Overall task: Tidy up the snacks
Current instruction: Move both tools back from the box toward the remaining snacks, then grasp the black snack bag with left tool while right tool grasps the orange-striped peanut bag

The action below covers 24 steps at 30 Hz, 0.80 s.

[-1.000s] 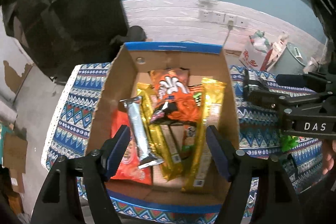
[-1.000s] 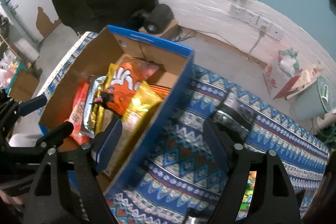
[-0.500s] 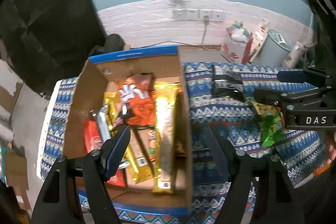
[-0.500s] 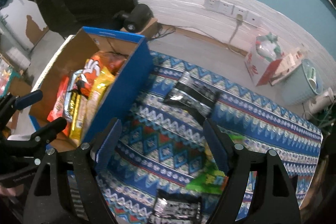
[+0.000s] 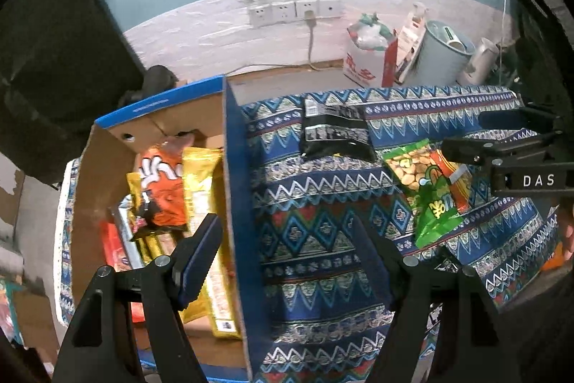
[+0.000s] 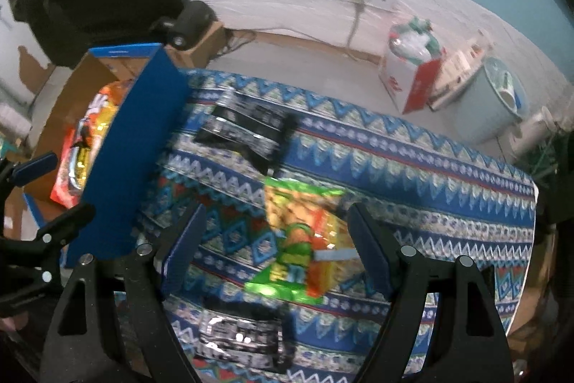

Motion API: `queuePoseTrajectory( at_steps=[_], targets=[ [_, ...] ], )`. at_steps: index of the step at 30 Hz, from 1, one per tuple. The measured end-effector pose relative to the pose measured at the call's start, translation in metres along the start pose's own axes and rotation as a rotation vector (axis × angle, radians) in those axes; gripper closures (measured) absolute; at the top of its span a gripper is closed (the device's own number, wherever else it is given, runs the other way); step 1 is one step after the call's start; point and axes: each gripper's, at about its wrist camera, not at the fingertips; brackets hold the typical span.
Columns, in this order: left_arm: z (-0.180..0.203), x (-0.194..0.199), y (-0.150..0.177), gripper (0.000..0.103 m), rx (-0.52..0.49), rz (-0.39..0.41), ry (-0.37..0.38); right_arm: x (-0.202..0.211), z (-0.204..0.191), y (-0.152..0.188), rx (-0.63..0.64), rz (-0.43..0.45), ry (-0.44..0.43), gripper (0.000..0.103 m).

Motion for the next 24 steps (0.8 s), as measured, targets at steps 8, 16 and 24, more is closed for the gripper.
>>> queuePoseTrajectory(
  at_steps=[8, 16, 24],
  targets=[
    [0.022, -0.023, -0.005, 0.027, -0.040, -0.054, 0.001, -0.024, 0.025, 0.008, -0.028, -0.059, 0.015, 0.024],
    [0.034, -0.049, -0.009, 0.027, -0.059, -0.107, -0.013, -0.058, 0.043, 0.018, -0.035, -0.139, 0.056, 0.024],
    [0.037, -0.061, -0.015, 0.027, -0.055, -0.136, -0.006, -0.077, 0.067, 0.020, -0.096, -0.159, 0.033, 0.023]
  ],
)
Point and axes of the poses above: each gripper's, at about its wrist camera, not at the fingertips, and x roughly against the way its jaws point, z to its right, y to its underside, and after that the axes turned 7 degrees about -z, right-handed
